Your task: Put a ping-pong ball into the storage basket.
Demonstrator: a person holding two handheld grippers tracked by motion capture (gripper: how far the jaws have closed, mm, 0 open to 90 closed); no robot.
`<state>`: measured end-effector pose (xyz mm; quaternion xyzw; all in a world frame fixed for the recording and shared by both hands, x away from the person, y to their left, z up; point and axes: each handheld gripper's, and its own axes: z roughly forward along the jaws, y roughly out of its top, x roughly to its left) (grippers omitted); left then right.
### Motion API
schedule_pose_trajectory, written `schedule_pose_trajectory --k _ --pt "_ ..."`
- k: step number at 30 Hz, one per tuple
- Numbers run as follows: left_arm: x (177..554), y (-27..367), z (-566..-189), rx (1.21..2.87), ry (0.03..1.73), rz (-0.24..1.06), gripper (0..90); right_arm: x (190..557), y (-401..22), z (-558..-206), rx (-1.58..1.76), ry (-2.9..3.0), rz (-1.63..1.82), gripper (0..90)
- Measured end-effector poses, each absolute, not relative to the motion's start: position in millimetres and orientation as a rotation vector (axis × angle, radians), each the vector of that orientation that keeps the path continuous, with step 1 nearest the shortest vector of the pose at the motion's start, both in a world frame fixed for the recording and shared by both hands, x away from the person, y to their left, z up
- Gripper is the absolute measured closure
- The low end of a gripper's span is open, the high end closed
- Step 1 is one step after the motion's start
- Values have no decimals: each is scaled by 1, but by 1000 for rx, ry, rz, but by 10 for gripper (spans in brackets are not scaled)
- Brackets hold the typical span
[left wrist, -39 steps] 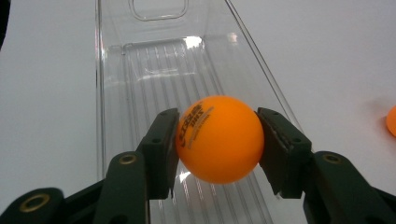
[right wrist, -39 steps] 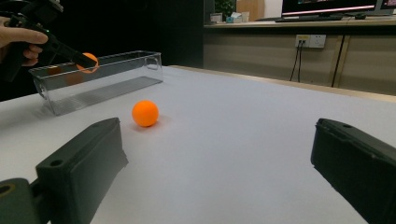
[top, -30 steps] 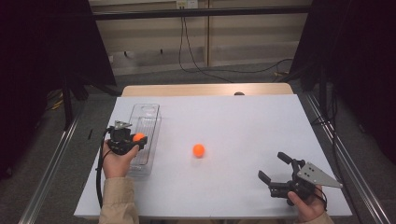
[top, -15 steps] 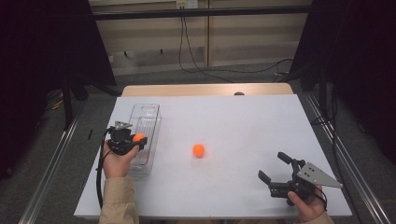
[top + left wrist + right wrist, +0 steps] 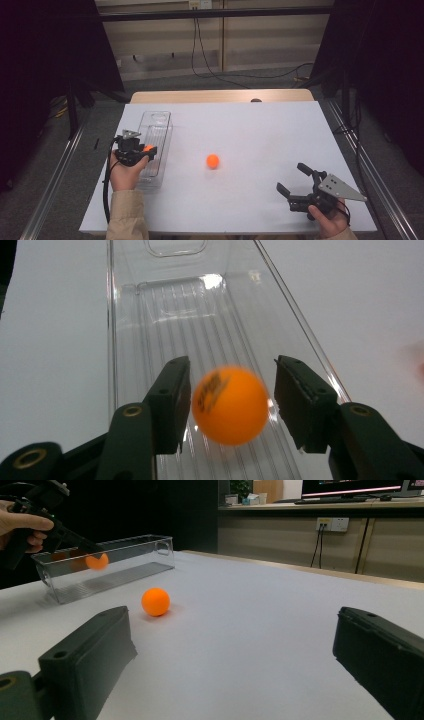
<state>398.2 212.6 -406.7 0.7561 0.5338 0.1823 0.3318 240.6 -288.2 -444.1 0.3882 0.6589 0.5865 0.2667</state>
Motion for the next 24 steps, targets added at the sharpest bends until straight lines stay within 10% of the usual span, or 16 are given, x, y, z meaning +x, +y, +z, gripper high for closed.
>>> schedule_pose_trajectory --k 24 --pt "392 208 -394 1945 1379 451 322 241 -288 -444 1049 1779 1582 19"
